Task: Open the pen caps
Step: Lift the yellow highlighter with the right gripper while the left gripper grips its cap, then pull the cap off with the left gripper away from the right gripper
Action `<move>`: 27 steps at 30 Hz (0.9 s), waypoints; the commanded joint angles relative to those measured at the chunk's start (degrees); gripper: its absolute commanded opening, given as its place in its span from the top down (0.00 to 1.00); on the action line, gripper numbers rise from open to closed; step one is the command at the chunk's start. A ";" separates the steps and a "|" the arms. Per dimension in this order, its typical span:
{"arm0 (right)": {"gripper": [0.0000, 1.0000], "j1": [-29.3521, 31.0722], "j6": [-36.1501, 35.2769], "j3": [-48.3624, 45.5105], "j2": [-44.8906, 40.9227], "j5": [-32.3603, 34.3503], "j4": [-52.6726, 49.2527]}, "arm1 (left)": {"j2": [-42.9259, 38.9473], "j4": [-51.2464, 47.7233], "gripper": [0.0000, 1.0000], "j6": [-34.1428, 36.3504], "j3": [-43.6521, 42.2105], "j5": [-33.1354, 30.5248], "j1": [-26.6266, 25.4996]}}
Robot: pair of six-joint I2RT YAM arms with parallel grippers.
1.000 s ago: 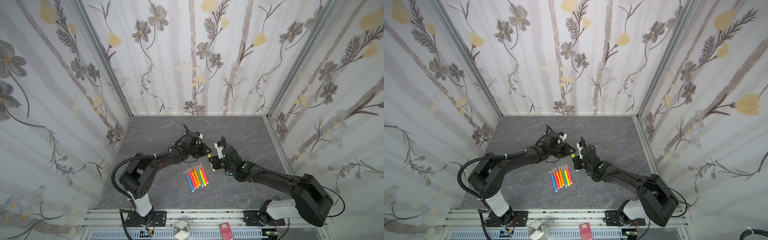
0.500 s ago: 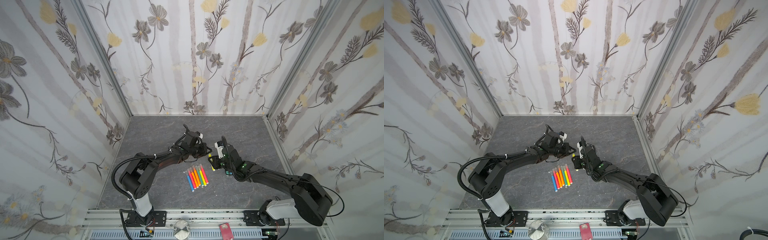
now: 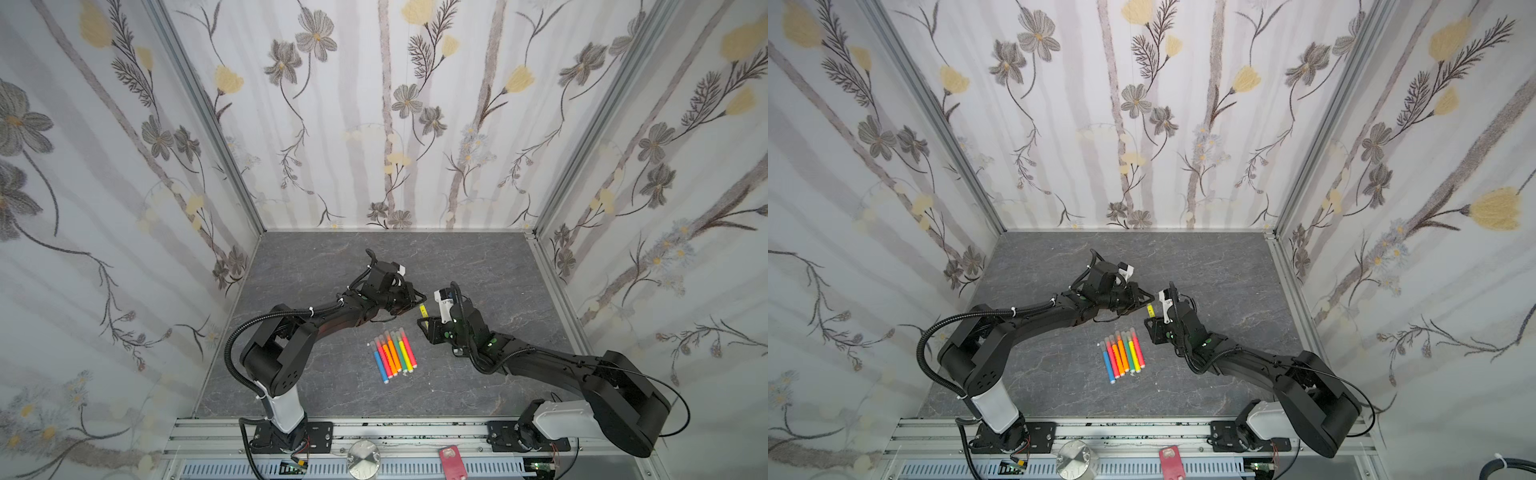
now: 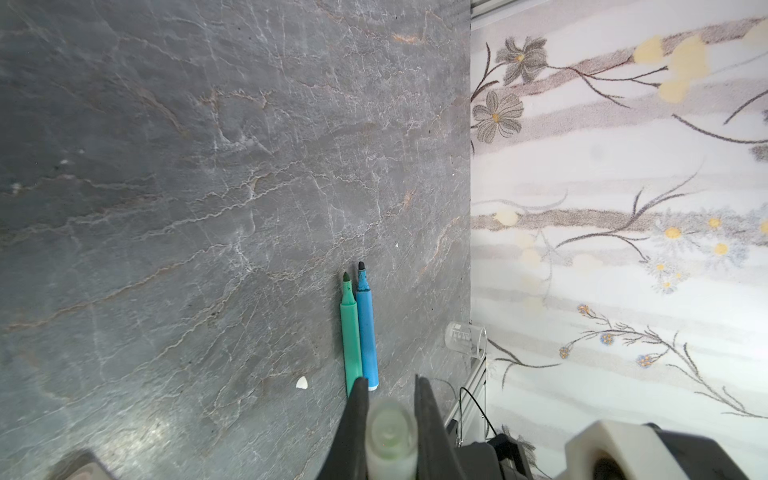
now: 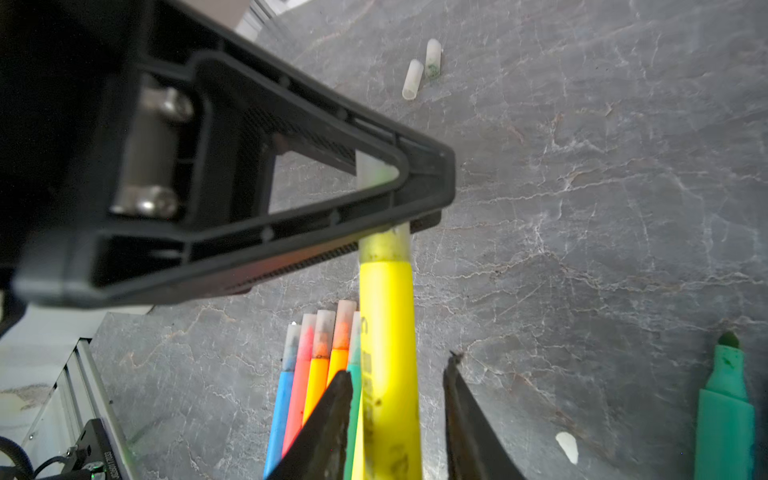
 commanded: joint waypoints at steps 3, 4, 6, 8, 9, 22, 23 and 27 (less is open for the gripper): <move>0.72 -0.06 -0.56 -0.85 -1.44 2.36 5.48 | 0.77 5.26 1.00 -3.41 -0.83 1.80 0.15; 0.73 -0.11 -0.73 -0.75 -1.37 2.23 5.40 | 0.77 5.67 1.00 -3.63 -0.86 1.92 0.18; 0.75 -0.20 -0.84 -0.53 -1.11 2.10 4.90 | 0.74 6.18 1.00 -3.93 -1.03 1.93 0.16; 0.78 -0.16 -0.98 -0.27 -1.00 1.95 4.56 | 0.59 6.80 1.00 -4.24 -1.14 2.02 0.12; 0.80 -0.24 -1.04 -0.28 -1.00 1.99 4.49 | 0.42 7.01 1.00 -4.29 -1.14 2.06 0.13; 0.90 -0.33 -1.04 -0.13 -1.00 1.65 3.65 | -0.52 6.52 1.00 -3.67 -1.23 1.98 0.15; 0.91 -0.34 -1.15 -0.13 -1.08 1.77 3.43 | -0.41 6.31 1.00 -3.41 -1.15 1.87 0.23; 1.00 -0.37 -1.17 -0.77 -1.85 1.48 3.09 | 0.25 2.37 1.00 0.24 0.68 0.32 0.50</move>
